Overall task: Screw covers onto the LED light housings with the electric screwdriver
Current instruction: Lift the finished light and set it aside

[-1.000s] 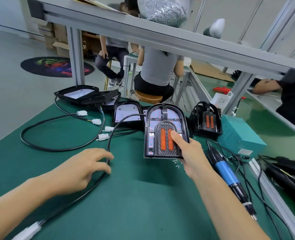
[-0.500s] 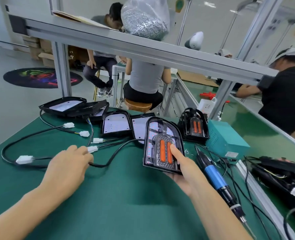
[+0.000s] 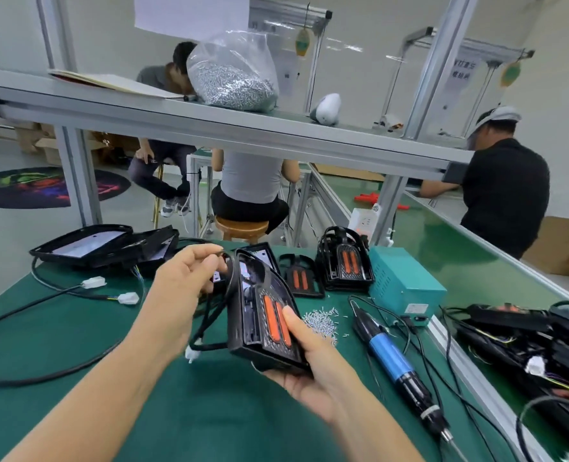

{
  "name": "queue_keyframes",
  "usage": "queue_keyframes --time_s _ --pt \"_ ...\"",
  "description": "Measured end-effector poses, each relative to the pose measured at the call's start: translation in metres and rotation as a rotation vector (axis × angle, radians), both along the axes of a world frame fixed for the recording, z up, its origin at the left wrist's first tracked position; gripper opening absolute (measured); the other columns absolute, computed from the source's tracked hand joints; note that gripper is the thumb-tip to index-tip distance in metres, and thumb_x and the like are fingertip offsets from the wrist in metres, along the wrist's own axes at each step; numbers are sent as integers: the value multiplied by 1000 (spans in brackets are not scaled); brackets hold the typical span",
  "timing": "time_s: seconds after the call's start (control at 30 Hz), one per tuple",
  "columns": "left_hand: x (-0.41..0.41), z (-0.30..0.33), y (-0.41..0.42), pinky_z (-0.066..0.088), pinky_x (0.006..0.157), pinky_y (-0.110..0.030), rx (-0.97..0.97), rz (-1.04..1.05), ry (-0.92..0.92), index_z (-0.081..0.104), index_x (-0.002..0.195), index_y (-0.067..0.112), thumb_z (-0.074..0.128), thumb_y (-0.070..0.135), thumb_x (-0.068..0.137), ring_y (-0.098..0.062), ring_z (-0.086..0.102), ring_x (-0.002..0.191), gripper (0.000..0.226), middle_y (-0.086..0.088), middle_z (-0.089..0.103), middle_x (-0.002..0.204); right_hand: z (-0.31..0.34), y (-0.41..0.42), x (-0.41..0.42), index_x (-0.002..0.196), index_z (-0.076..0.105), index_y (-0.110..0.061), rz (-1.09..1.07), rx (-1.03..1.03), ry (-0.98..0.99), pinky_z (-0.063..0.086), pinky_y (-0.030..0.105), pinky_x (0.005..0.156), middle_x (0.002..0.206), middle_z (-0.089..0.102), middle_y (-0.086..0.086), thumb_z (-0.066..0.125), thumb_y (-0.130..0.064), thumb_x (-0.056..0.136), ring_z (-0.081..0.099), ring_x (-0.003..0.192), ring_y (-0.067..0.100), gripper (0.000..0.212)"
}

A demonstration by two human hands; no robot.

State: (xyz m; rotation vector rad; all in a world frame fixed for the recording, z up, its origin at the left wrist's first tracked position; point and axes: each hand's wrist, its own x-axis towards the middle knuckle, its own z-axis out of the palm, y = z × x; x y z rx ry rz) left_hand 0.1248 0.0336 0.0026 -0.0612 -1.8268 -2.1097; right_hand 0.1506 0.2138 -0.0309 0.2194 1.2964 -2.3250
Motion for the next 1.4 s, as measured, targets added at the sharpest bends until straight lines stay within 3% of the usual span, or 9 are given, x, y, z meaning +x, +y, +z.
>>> queue_keyframes --time_s 0.17,0.3,0.47,0.6,0.77,0.9,1.07,1.23,1.4 --pt "-9 7 35 42 61 -29 474 -197 -202 56 83 12 46 17 97 -16 40 65 17 -6 49 74 3 -1 6 77 79 -2 -102 -138 -27 59 36 54 95 73 22 74 -28 67 71 67 27 29" --pt "-8 13 54 56 52 -28 701 -408 -325 63 67 13 56 25 79 -20 65 59 19 -5 66 68 9 10 11 82 80 -1 -160 -173 -10 59 33 55 97 73 21 73 -28 70 71 66 25 30" --pt "-16 15 70 51 63 -28 837 -454 -323 61 61 11 52 22 71 -19 63 53 17 -3 64 59 21 26 14 88 81 -7 -182 -169 63 58 33 82 104 74 15 73 -29 71 73 78 21 29" --pt "-19 10 84 55 52 -27 804 -406 -376 68 48 10 47 27 86 -22 64 48 46 -8 66 59 26 29 16 96 80 -10 -117 -49 122 55 43 88 102 73 13 74 -41 71 67 87 25 41" --pt "-23 13 95 53 51 -26 735 -408 -333 67 52 14 45 29 89 -21 62 48 46 -7 65 59 35 43 20 107 75 -12 -75 149 245 60 39 67 99 74 10 65 -50 74 70 76 20 51" --pt "-21 21 110 52 58 -28 612 -498 -409 65 95 9 47 35 90 -28 62 65 32 -14 65 83 44 65 29 114 69 -14 -151 317 318 58 34 62 99 76 9 69 -50 73 70 74 19 54" --pt "-7 26 146 58 55 -35 556 -747 -337 78 80 5 49 51 87 -29 72 72 55 -19 73 90 58 101 36 109 68 -15 -360 393 320 55 30 55 87 76 4 68 -42 83 70 66 16 38" --pt "0 33 197 56 78 -39 429 -934 -323 69 97 -3 58 8 65 -29 67 76 35 -19 69 98 65 145 40 111 68 -11 -580 454 288 56 29 54 90 76 8 64 -38 91 72 70 19 34" --pt "-2 36 258 58 61 -33 316 -934 -379 64 101 -2 53 -2 75 -26 67 62 28 -17 70 83 58 196 54 114 66 -13 -765 487 266 56 30 56 94 77 7 64 -37 92 73 78 20 33"
